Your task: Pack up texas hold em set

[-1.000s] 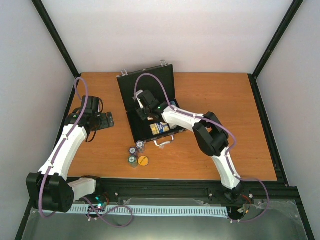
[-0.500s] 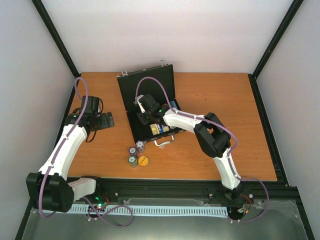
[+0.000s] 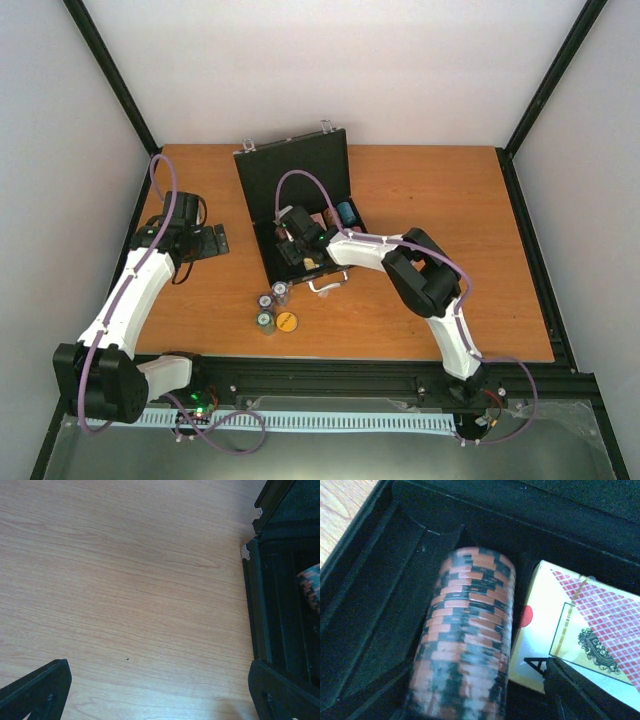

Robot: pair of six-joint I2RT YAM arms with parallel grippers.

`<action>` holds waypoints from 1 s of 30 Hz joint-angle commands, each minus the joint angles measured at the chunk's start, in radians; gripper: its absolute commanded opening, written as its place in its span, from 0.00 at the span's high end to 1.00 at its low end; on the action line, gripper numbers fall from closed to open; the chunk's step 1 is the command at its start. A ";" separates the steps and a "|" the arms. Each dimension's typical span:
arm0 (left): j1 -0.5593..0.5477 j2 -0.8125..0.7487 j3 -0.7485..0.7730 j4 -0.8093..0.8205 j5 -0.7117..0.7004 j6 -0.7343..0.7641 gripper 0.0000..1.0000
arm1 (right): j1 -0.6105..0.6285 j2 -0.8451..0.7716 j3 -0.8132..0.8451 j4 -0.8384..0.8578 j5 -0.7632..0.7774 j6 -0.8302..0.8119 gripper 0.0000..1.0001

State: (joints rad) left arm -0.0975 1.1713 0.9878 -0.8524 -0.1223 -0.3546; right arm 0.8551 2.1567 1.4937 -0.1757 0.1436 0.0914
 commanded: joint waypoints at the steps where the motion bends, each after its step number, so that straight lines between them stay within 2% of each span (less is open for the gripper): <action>1: -0.001 -0.002 0.002 0.011 0.002 0.007 0.00 | 0.022 -0.075 -0.034 -0.028 0.004 -0.006 0.31; 4: -0.001 -0.006 -0.001 0.011 -0.002 0.007 0.00 | 0.024 -0.106 -0.049 -0.037 -0.001 -0.017 0.31; 8: -0.001 -0.007 0.000 0.010 -0.002 0.007 0.00 | 0.024 -0.150 -0.037 -0.063 -0.005 -0.043 0.19; 11: -0.001 -0.007 0.004 0.009 0.000 0.009 0.00 | 0.024 -0.183 0.000 -0.112 -0.017 -0.070 0.06; 15: -0.001 -0.008 0.009 0.006 -0.003 0.010 0.00 | 0.024 -0.199 0.105 -0.268 -0.076 -0.102 0.01; 18: -0.001 -0.011 0.011 0.005 -0.005 0.009 0.00 | 0.025 -0.219 0.110 -0.372 -0.153 -0.103 0.00; 22: -0.001 -0.018 0.012 -0.003 -0.013 0.010 0.00 | 0.044 -0.308 0.009 -0.404 -0.221 -0.081 0.00; 30: -0.001 -0.022 0.011 -0.004 -0.006 0.007 0.00 | 0.122 -0.383 -0.095 -0.469 -0.384 -0.191 0.00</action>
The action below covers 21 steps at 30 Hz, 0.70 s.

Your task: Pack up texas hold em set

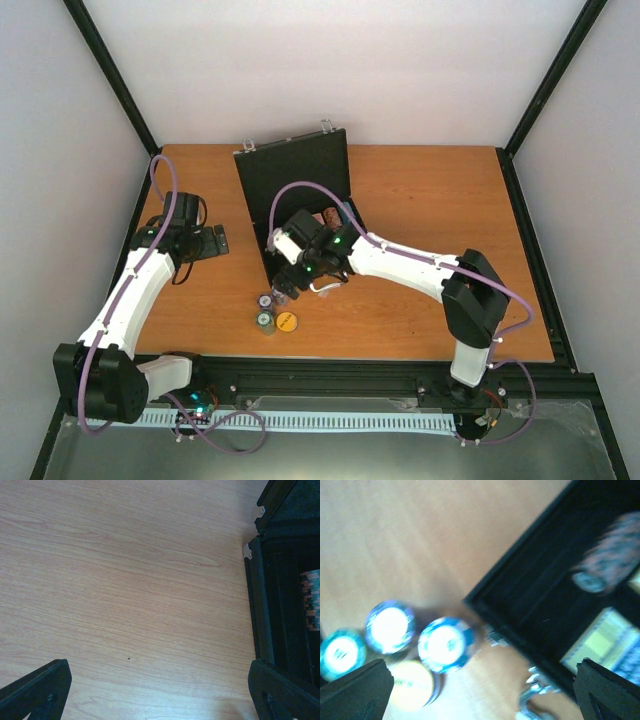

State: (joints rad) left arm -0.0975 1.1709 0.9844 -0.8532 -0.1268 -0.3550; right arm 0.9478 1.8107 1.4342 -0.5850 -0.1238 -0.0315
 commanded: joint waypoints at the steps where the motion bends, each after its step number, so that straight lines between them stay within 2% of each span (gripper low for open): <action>1: -0.001 -0.022 0.013 -0.004 -0.003 0.008 0.00 | 0.029 -0.038 -0.034 -0.071 -0.136 -0.085 0.00; 10: -0.001 -0.025 0.007 0.000 -0.006 0.002 0.00 | 0.029 0.035 -0.010 -0.096 -0.105 -0.190 0.01; 21: -0.001 -0.030 0.003 -0.006 -0.019 -0.003 0.00 | 0.031 0.116 0.038 -0.061 -0.082 -0.195 0.05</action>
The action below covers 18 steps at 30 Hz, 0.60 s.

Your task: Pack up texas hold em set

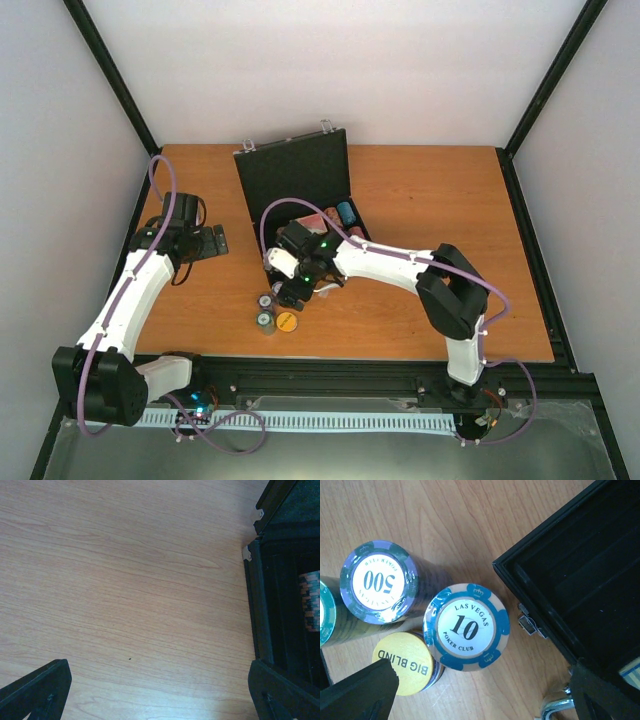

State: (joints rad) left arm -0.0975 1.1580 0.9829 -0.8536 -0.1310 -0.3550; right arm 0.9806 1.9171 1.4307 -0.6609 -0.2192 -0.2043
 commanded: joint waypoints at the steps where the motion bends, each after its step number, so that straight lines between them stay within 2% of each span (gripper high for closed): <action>1: -0.001 -0.015 0.004 -0.006 -0.015 -0.004 0.00 | -0.002 0.016 0.044 0.014 0.015 -0.024 0.06; 18: -0.001 -0.007 0.009 -0.011 -0.021 0.003 0.00 | 0.003 0.096 0.109 0.012 -0.022 -0.010 0.13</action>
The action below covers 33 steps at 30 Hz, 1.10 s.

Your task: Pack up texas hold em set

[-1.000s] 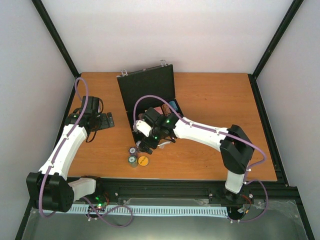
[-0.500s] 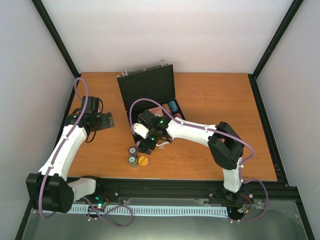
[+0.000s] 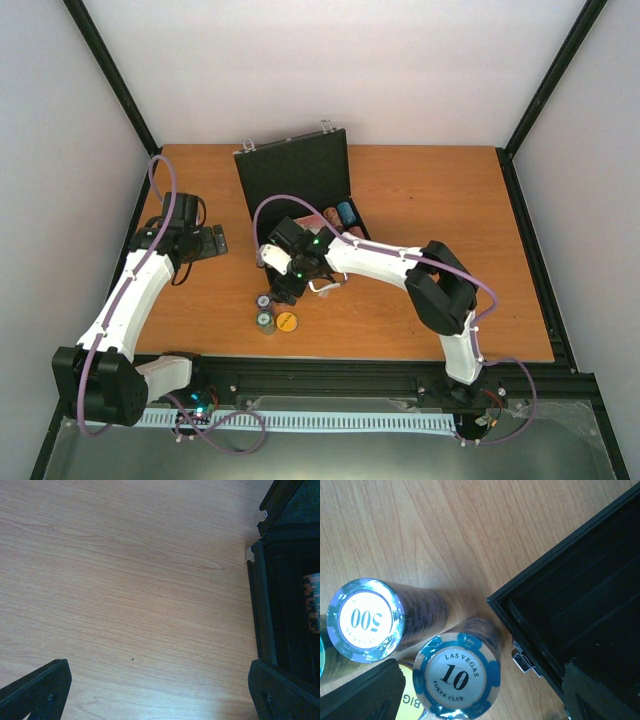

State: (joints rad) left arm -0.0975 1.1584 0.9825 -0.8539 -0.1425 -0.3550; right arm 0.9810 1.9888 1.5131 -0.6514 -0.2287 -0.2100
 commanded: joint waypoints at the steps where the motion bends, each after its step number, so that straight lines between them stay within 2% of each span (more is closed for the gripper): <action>1: -0.001 -0.008 0.007 -0.010 -0.011 0.003 0.00 | 0.002 0.027 0.029 0.001 -0.012 -0.003 0.14; 4: -0.002 -0.006 0.008 -0.010 -0.011 0.005 0.00 | 0.002 0.030 0.033 -0.001 -0.009 0.005 0.19; 10: -0.001 -0.003 0.012 -0.008 -0.007 0.008 0.00 | 0.003 0.028 0.036 -0.016 -0.004 0.017 0.37; 12: -0.001 -0.002 0.012 -0.007 -0.006 0.007 0.00 | 0.002 0.025 0.037 -0.021 -0.007 0.024 0.52; 15: -0.001 -0.001 0.012 -0.007 -0.004 0.007 0.00 | 0.002 0.021 0.039 -0.032 -0.004 0.039 0.82; 16: -0.001 -0.001 0.012 -0.007 -0.003 0.007 0.00 | 0.002 0.018 0.036 -0.035 -0.006 0.042 0.86; 26: -0.001 -0.003 0.010 -0.005 -0.003 0.006 0.00 | 0.002 -0.126 0.087 -0.120 -0.079 0.040 0.90; 33: -0.001 0.008 0.010 0.001 0.009 0.005 0.00 | 0.001 -0.157 0.043 -0.032 0.114 0.091 0.92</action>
State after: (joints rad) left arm -0.0975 1.1584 0.9825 -0.8536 -0.1448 -0.3550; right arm 0.9821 1.8736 1.5528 -0.7635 -0.2283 -0.1562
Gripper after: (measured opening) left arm 0.997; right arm 0.386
